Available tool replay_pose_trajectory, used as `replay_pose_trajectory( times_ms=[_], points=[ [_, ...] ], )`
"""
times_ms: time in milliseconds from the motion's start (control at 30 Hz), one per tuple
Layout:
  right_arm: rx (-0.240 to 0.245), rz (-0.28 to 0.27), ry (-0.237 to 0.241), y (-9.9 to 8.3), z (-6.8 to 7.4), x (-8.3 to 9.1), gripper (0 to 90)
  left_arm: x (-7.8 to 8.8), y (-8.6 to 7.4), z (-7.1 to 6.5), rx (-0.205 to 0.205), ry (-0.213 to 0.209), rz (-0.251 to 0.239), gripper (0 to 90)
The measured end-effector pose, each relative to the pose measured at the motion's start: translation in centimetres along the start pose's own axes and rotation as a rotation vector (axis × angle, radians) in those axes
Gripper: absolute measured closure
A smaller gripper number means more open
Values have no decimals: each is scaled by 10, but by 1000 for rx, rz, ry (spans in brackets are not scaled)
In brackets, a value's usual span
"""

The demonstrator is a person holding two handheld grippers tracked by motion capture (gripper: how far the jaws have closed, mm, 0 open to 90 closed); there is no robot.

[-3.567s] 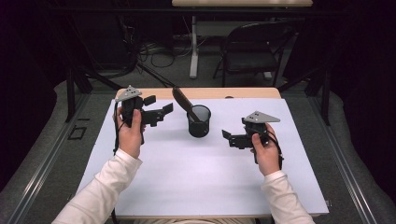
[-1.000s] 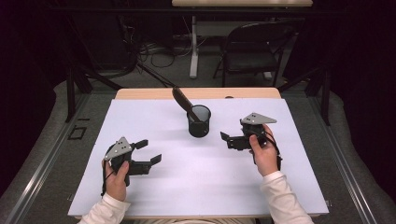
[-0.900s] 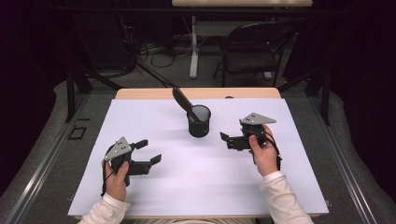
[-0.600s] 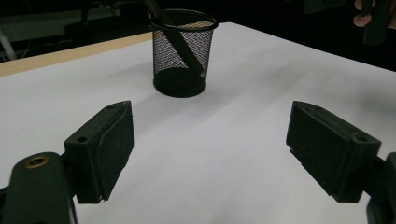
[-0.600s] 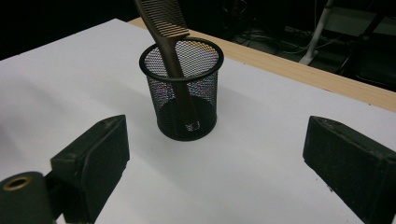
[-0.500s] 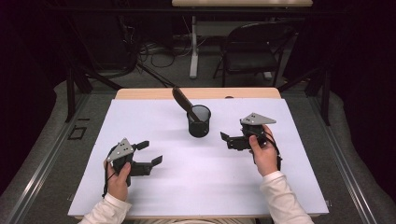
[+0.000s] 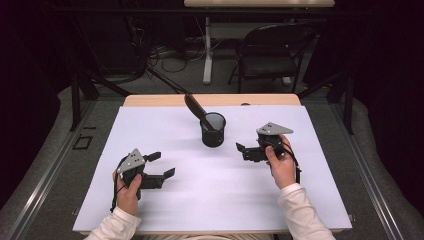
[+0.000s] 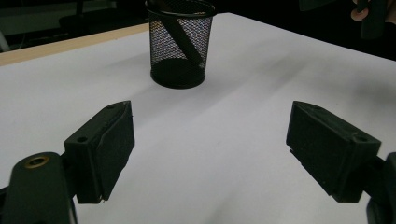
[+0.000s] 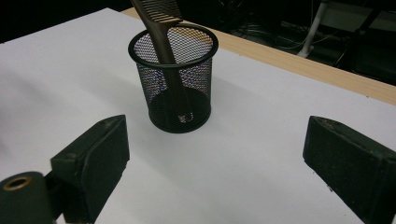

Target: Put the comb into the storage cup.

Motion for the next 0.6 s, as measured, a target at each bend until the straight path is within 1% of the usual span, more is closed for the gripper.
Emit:
replay_pose_trajectory(
  times_ms=[100, 600],
  points=[
    [3, 4, 0, -1, 0, -1, 71, 0, 0, 1, 5, 7, 0, 160],
    [13, 18, -2, -3, 1, -4, 71, -1, -1, 1, 5, 6, 1, 160]
  ],
)
Point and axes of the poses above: each handheld gripper's, and its own axes: x roughly backward along the jaws, y roughly out of its top, z roughly to its left, the point moved 7 cm from there along -x, roughly forward along the jaws, and after that the axes turned 14 degrees about z, right-handed, at the moved point
